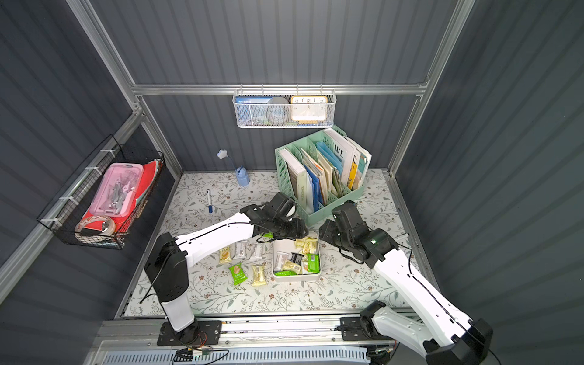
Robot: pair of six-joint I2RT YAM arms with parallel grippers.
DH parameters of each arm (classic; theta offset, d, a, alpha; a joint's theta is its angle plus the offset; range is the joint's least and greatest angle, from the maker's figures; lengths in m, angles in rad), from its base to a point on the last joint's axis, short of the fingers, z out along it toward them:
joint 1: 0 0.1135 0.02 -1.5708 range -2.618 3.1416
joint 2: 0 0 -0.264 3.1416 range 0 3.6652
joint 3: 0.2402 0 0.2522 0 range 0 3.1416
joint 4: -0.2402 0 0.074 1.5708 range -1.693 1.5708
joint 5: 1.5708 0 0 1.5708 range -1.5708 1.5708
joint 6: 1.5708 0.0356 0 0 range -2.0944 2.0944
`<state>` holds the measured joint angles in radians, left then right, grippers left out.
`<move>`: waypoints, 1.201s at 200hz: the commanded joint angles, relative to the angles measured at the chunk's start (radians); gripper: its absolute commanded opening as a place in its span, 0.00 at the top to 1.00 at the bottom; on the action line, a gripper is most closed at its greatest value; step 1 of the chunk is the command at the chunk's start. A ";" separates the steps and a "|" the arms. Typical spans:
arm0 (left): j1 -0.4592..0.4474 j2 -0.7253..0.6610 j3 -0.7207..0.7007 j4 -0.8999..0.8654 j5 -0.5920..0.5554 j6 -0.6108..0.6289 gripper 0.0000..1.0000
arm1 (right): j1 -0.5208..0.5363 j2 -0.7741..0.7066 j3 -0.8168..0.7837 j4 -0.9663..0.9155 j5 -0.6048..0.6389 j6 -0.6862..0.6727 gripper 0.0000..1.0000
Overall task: Take the cookies out of the storage box
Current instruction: Pick up the cookie from the storage box.
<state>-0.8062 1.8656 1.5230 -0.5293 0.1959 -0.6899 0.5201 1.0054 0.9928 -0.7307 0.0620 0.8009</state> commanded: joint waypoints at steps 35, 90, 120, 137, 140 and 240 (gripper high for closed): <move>0.007 0.133 0.076 0.051 0.044 0.067 0.41 | -0.005 -0.063 -0.068 -0.014 0.014 0.063 0.45; 0.006 0.186 0.074 0.095 0.103 0.059 0.42 | -0.005 -0.088 -0.080 -0.049 0.019 0.077 0.45; 0.005 0.213 0.085 0.100 0.113 0.055 0.47 | -0.005 -0.096 -0.069 -0.062 0.038 0.066 0.45; 0.002 0.228 0.098 0.094 0.117 0.052 0.50 | -0.005 -0.089 -0.057 -0.079 0.044 0.058 0.44; 0.001 0.230 0.098 0.095 0.116 0.052 0.50 | -0.005 -0.088 -0.056 -0.081 0.044 0.056 0.44; -0.004 0.238 0.075 0.118 0.136 0.038 0.77 | -0.006 -0.064 -0.043 -0.070 0.009 0.064 0.44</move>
<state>-0.8062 2.0911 1.5990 -0.4210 0.3134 -0.6544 0.5175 0.9367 0.9276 -0.7895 0.0742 0.8635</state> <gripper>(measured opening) 0.246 0.559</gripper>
